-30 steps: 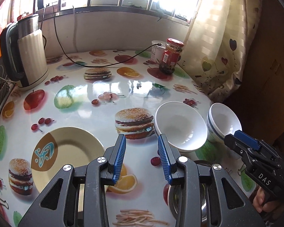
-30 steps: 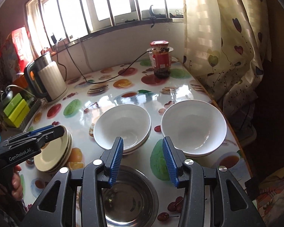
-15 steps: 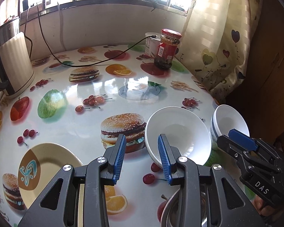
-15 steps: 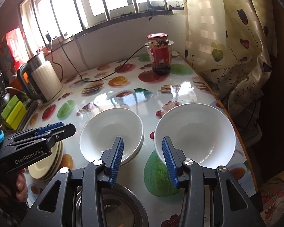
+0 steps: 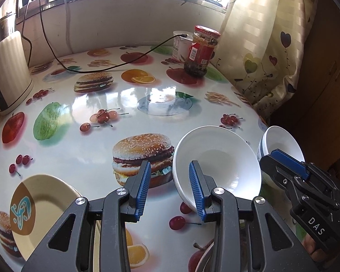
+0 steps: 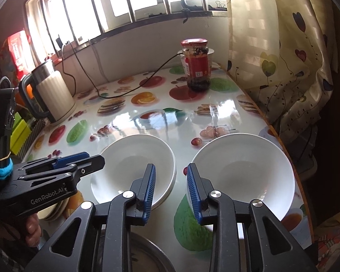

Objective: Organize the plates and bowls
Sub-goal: 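Close the left gripper on a white bowl rim while the right gripper grips another bowl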

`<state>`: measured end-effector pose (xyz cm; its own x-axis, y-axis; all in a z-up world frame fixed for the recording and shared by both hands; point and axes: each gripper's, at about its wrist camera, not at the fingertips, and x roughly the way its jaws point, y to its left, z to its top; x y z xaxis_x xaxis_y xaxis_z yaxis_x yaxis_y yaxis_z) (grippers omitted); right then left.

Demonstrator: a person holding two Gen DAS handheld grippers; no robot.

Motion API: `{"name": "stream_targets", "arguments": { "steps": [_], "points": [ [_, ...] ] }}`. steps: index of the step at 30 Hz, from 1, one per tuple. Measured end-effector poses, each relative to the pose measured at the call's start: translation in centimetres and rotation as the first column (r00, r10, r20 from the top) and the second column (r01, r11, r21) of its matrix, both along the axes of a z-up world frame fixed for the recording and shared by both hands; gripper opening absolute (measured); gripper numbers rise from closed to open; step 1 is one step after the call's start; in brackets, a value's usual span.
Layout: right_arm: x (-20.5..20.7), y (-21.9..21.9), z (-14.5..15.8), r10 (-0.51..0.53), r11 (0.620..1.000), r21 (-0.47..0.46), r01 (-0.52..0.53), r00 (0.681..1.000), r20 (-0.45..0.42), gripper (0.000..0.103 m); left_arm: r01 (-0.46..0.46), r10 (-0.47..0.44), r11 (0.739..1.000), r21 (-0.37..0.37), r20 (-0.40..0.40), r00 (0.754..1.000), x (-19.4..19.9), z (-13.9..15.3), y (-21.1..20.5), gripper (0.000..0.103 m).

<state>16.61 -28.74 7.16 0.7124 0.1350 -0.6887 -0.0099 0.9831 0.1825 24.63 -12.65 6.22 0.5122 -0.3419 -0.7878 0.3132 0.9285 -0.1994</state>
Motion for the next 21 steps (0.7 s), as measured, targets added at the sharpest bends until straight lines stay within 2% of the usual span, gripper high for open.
{"name": "stream_targets", "arguments": {
  "steps": [2, 5, 13, 18, 21],
  "points": [
    [0.0, 0.2, 0.2, 0.004, 1.0, 0.0, -0.004, 1.0, 0.007, 0.025, -0.002, 0.002, 1.0, -0.002, -0.006, 1.0, 0.2, -0.2, 0.1, 0.036],
    [0.0, 0.9, 0.2, 0.018, 0.999, -0.046, -0.018, 1.0, 0.005, 0.024, 0.0, 0.0, 1.0, -0.008, -0.011, 1.0, 0.3, -0.4, 0.1, 0.036],
    [0.6, 1.0, -0.6, 0.004, 0.999, -0.034, -0.005, 1.0, -0.026, 0.023, -0.003, 0.003, 1.0, -0.008, -0.017, 1.0, 0.5, -0.7, 0.1, 0.036],
    [1.0, 1.2, -0.9, 0.003, 1.0, -0.028, -0.004, 0.999, -0.035, 0.019, 0.003, -0.003, 1.0, 0.007, -0.003, 1.0, 0.4, -0.7, 0.0, 0.035],
    [1.1, 1.2, -1.0, -0.005, 1.0, -0.031, 0.004, 0.999, -0.034, 0.018, 0.001, -0.001, 1.0, 0.01, -0.006, 1.0, 0.4, -0.9, 0.0, 0.032]
  ]
}}
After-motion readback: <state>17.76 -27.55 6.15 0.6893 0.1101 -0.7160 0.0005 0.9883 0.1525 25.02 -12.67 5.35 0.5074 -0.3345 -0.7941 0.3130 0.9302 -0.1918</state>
